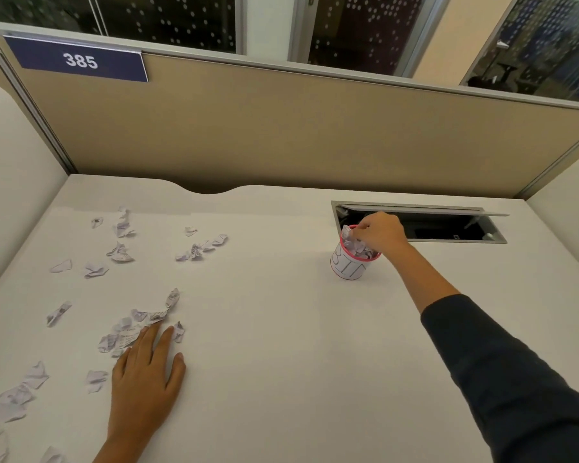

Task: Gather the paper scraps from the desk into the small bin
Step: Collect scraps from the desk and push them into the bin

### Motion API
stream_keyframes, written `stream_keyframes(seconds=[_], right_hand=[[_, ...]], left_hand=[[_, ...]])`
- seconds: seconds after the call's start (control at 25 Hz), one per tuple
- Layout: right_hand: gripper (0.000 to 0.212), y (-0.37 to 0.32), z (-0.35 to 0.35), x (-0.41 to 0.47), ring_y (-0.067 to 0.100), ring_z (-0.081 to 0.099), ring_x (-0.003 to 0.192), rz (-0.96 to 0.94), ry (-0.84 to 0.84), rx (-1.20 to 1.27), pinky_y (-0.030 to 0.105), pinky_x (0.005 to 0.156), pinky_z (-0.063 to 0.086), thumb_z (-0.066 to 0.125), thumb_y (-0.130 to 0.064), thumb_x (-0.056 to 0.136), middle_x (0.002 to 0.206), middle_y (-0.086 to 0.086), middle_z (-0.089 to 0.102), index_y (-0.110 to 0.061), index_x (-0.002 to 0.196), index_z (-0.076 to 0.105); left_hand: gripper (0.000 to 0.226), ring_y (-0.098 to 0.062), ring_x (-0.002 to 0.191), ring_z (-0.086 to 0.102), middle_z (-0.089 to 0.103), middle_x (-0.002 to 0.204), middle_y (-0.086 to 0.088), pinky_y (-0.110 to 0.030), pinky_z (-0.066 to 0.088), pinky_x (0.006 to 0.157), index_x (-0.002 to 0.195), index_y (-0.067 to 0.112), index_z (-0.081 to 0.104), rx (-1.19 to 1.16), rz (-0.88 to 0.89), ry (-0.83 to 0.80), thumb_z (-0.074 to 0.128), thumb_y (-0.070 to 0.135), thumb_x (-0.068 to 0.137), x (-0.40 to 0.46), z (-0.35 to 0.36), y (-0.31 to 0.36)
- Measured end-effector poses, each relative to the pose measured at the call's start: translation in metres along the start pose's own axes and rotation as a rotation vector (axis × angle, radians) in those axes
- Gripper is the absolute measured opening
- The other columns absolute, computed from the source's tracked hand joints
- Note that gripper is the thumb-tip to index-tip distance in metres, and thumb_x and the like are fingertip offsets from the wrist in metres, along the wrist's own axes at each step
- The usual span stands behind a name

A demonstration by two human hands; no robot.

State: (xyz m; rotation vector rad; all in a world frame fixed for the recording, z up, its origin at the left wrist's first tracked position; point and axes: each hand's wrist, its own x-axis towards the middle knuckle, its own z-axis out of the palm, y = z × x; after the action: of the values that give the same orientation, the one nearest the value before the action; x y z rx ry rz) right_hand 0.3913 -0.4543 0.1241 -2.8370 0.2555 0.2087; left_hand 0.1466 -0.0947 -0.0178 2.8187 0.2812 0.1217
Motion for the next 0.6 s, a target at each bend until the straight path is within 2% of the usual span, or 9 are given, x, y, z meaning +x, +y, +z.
stream_keyframes(seconds=[0.12, 0.24, 0.4, 0.6], right_hand=[[0.034, -0.008, 0.017, 0.007, 0.03, 0.065, 0.093, 0.07, -0.019, -0.081, 0.031, 0.07, 0.048, 0.06, -0.032, 0.087, 0.104, 0.014, 0.068, -0.003, 0.105, 0.066], [0.036, -0.007, 0.033, 0.012, 0.032, 0.062, 0.101, 0.106, -0.024, -0.147, 0.034, 0.079, 0.051, 0.058, -0.027, 0.09, 0.113, 0.016, 0.063, -0.001, 0.115, 0.057], [0.043, -0.008, 0.046, 0.015, 0.032, 0.058, 0.11, 0.197, -0.076, -0.079, 0.035, 0.087, 0.05, 0.057, -0.02, 0.091, 0.122, 0.017, 0.058, -0.002, 0.129, 0.047], [0.037, -0.007, 0.027, 0.019, 0.03, 0.062, 0.102, 0.082, -0.117, -0.147, 0.034, 0.083, 0.052, 0.06, -0.024, 0.088, 0.114, 0.015, 0.063, -0.002, 0.118, 0.057]], left_hand=[[0.059, -0.028, 0.131, 0.042, 0.048, 0.141, -0.01, -0.049, 0.035, 0.101, 0.13, 0.014, 0.051, -0.004, -0.011, -0.007, 0.029, 0.045, 0.084, 0.001, 0.0, 0.0], [0.058, -0.028, 0.131, 0.042, 0.048, 0.141, -0.009, -0.049, 0.035, 0.101, 0.13, 0.014, 0.051, -0.009, -0.006, -0.008, 0.03, 0.044, 0.085, 0.001, 0.0, 0.0], [0.058, -0.027, 0.131, 0.042, 0.047, 0.141, -0.009, -0.05, 0.036, 0.101, 0.13, 0.014, 0.051, -0.016, -0.01, -0.015, 0.03, 0.044, 0.085, 0.001, 0.0, -0.001], [0.058, -0.028, 0.131, 0.042, 0.047, 0.141, -0.01, -0.051, 0.035, 0.102, 0.131, 0.015, 0.05, -0.015, -0.015, -0.02, 0.03, 0.044, 0.085, 0.001, -0.001, 0.001]])
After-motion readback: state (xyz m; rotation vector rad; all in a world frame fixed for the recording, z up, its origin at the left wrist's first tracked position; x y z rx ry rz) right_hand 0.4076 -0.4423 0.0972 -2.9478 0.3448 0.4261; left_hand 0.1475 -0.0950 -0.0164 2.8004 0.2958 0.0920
